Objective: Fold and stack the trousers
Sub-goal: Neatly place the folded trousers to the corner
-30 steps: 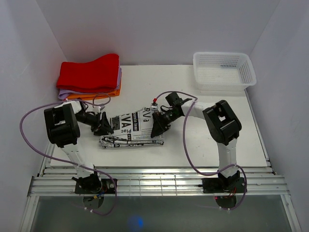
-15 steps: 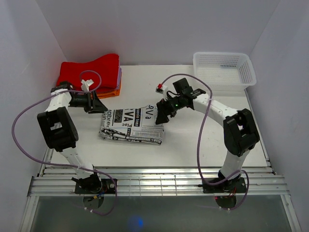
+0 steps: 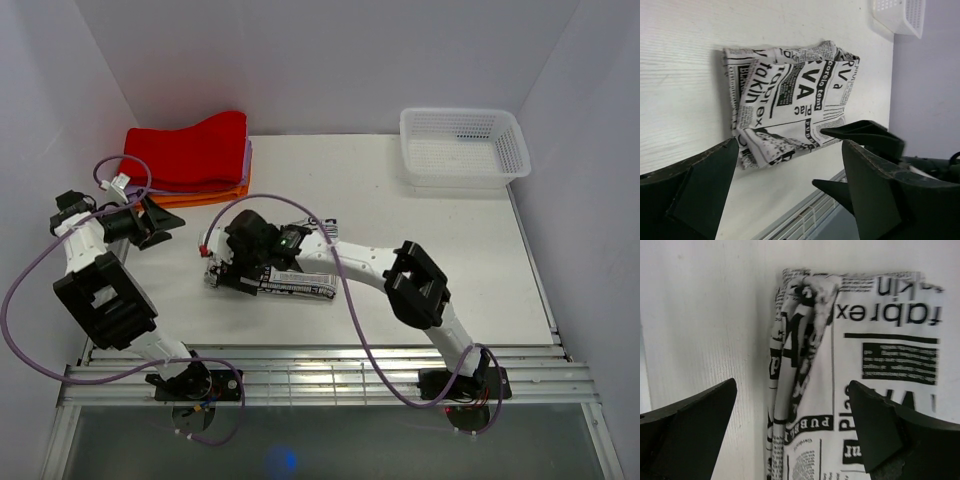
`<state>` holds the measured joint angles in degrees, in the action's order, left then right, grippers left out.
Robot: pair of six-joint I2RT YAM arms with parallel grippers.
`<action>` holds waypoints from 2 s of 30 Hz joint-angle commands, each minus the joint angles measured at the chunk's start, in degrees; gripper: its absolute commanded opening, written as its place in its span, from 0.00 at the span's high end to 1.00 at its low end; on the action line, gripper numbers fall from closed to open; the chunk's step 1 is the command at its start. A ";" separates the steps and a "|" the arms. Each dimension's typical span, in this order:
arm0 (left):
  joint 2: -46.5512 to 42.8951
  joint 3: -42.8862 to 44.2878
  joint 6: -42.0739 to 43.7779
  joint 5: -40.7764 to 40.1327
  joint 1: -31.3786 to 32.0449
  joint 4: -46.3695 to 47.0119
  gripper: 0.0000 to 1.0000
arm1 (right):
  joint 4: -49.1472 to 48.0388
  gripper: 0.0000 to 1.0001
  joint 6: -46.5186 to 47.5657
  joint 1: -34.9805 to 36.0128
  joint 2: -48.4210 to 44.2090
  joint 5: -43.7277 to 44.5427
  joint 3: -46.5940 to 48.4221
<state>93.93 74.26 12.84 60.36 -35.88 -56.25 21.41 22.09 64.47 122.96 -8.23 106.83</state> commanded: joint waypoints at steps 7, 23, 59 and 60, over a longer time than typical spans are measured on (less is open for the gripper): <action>-7.18 -8.68 -6.68 -3.23 -6.05 8.60 0.02 | -7.07 0.05 6.74 5.49 5.79 15.69 -3.29; -13.42 -22.39 -25.84 -13.25 -5.96 21.88 0.02 | -17.10 0.92 9.30 4.27 7.91 15.80 -14.37; -16.42 -34.27 -63.12 -36.97 22.43 38.85 0.02 | -15.26 0.92 -8.55 -2.94 7.47 4.44 -3.38; -16.15 -33.66 -63.03 -37.94 22.52 37.45 0.02 | -15.60 0.92 -8.55 -2.94 7.39 5.06 -3.47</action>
<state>77.80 38.22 -50.02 26.30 -13.78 -15.31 9.65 12.45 61.28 131.00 -5.82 103.20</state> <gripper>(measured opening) 0.977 0.210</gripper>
